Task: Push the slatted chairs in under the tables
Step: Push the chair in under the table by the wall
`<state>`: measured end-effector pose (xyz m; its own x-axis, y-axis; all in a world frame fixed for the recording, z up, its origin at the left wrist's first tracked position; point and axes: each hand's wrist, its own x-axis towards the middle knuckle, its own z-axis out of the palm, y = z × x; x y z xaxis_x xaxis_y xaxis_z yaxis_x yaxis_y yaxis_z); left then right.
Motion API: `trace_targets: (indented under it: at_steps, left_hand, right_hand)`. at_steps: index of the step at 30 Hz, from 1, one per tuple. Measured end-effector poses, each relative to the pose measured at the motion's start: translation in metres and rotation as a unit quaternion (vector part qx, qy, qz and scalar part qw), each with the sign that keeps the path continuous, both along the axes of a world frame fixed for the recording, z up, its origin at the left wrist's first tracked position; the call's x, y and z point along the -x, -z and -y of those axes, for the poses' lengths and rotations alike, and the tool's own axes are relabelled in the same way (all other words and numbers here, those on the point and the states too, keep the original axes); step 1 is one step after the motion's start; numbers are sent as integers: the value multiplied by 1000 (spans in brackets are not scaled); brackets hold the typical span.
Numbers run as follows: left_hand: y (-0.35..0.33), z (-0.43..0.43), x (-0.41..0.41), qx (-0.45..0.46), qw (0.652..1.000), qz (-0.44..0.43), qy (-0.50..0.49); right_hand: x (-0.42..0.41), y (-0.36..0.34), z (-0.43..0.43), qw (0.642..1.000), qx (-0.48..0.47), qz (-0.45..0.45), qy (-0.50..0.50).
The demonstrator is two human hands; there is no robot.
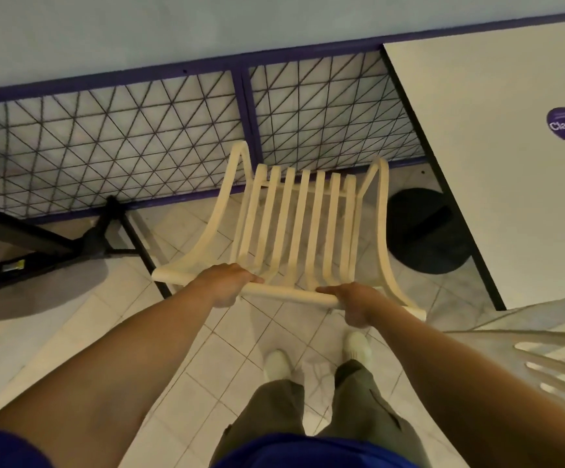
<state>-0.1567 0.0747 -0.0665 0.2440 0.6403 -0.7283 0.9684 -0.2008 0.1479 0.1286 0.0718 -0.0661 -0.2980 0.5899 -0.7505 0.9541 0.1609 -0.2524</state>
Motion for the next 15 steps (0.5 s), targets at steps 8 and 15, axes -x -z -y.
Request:
trace_targets:
  at_steps: [8, 15]
  left_hand:
    - [0, -8, 3, -27, 999, -15, 23]
    - [1, -2, 1, -53, 998, -22, -15]
  right_hand:
    - [5, 2, 3, 1000, 6, -11, 21]
    - [-1, 9, -1, 998, 32, -39, 23]
